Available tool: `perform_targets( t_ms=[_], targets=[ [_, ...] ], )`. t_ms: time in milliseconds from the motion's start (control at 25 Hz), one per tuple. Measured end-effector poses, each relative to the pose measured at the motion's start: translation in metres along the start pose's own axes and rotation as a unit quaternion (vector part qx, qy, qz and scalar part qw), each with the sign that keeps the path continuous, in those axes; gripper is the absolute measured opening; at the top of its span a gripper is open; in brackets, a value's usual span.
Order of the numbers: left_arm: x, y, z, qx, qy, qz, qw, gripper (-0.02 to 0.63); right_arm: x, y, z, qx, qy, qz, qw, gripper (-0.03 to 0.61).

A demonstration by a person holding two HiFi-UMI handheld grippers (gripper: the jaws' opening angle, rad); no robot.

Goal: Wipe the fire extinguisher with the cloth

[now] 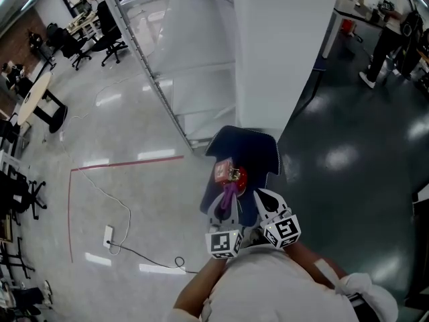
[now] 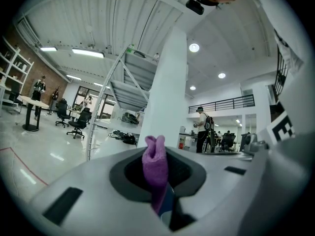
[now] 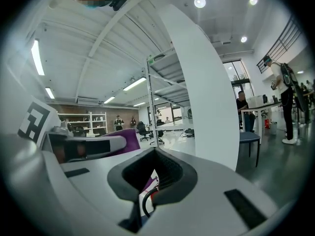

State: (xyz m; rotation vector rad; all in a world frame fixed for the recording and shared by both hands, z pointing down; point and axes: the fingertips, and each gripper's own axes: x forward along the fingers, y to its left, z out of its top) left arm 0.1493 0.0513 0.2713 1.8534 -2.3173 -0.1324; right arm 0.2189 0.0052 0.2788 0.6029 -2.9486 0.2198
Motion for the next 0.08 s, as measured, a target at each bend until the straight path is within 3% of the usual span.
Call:
perform_targets(
  t_ms=[80],
  targets=[
    [-0.0015, -0.0014, 0.0001, 0.001, 0.000, -0.002, 1.0000, 0.051, -0.0010, -0.0005, 0.0000, 0.001, 0.000, -0.001, 1.000, 0.012]
  ],
)
